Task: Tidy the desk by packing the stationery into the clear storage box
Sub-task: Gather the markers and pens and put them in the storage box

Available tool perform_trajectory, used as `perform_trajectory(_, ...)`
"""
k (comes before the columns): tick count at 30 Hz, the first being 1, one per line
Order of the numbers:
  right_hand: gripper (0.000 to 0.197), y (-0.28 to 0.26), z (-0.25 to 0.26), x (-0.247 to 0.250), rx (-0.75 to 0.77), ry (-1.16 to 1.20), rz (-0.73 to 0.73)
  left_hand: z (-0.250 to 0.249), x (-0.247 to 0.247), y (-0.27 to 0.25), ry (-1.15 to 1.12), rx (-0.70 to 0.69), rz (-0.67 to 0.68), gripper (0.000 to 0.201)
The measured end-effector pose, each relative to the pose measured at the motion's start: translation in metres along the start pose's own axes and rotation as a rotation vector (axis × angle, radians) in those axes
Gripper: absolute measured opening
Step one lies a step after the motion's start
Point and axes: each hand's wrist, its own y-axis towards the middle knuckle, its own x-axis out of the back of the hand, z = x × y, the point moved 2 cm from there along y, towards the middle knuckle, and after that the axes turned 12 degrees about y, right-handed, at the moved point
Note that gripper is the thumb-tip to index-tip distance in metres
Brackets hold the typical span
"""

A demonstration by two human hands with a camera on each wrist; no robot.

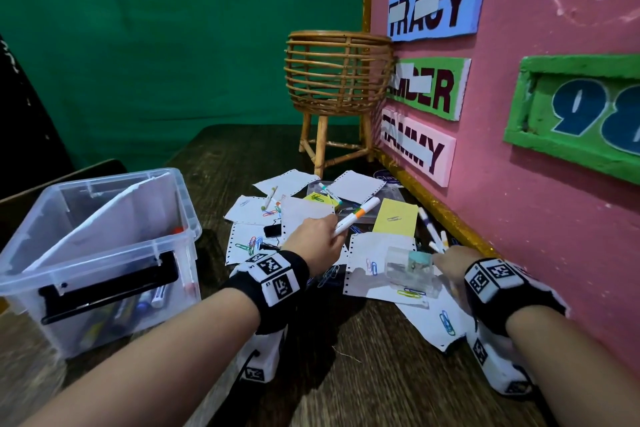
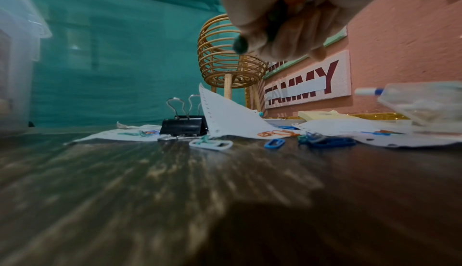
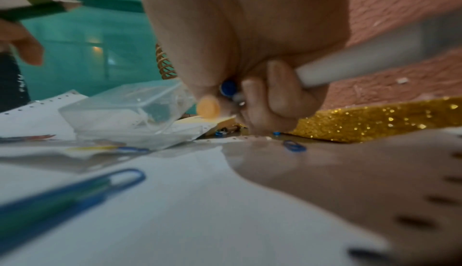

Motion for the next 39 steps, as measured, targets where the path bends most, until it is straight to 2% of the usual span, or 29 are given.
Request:
perform_trajectory(3, 0.022, -0.006, 0.005, 0.005, 0.1, 0.244, -0.252, -0.001, 0.0, -0.001, -0.064, -0.007, -0.04, 0.026)
perform_trajectory(5, 0.018, -0.016, 0.013, 0.008, 0.205, 0.334, -0.431, -0.003, 0.003, -0.002, -0.12, -0.006, -0.078, 0.029)
perform_trajectory(7, 0.019, -0.028, 0.024, 0.007, 0.372, 0.382, -0.532, -0.004, 0.007, -0.004, -0.19, -0.005, -0.128, 0.03)
perform_trajectory(10, 0.018, -0.045, 0.048, -0.008, 0.584, 0.405, -0.439, -0.009, 0.013, -0.009, -0.301, -0.039, -0.177, 0.029)
perform_trajectory(13, 0.023, -0.057, 0.077, -0.027, 0.654, 0.463, -0.269, -0.017, 0.015, -0.016, -0.372, -0.127, -0.172, 0.02)
perform_trajectory(15, 0.039, -0.063, 0.095, -0.035, 0.729, 0.485, -0.227, -0.017, 0.015, -0.017, -0.41, -0.102, -0.216, 0.022)
perform_trajectory(18, 0.043, -0.065, 0.104, -0.039, 0.8, 0.442, -0.191, -0.011, 0.012, -0.015, -0.443, -0.011, -0.264, 0.023)
perform_trajectory(20, 0.041, -0.063, 0.102, -0.038, 0.795, 0.462, -0.174, -0.01, 0.01, -0.014, -0.441, 0.026, -0.255, 0.023)
perform_trajectory(24, 0.033, -0.059, 0.101, -0.043, 0.756, 0.351, -0.125, -0.01, 0.011, -0.012, -0.446, -0.026, -0.237, 0.011)
perform_trajectory(27, 0.043, -0.057, 0.095, -0.048, 0.725, 0.183, -0.069, -0.009, 0.01, -0.01, -0.224, -0.073, -0.204, 0.014)
perform_trajectory(29, 0.045, -0.053, 0.085, -0.047, 0.662, 0.043, -0.108, -0.01, 0.01, -0.009, -0.052, -0.112, -0.196, 0.018)
perform_trajectory(32, 0.04, -0.049, 0.067, -0.029, 0.544, 0.053, -0.202, -0.01, 0.011, -0.005, 0.059, -0.119, -0.191, 0.024)
perform_trajectory(35, 0.035, -0.039, 0.044, 0.012, 0.427, -0.033, -0.388, -0.012, 0.012, 0.001, 0.22, -0.183, -0.168, 0.026)
perform_trajectory(37, 0.032, -0.028, 0.024, 0.042, 0.297, -0.131, -0.484, -0.016, 0.011, 0.004, 0.324, -0.247, -0.151, 0.024)
perform_trajectory(39, 0.031, -0.013, 0.005, 0.057, 0.18, -0.192, -0.433, -0.015, 0.01, 0.009, 0.333, -0.246, -0.146, 0.024)
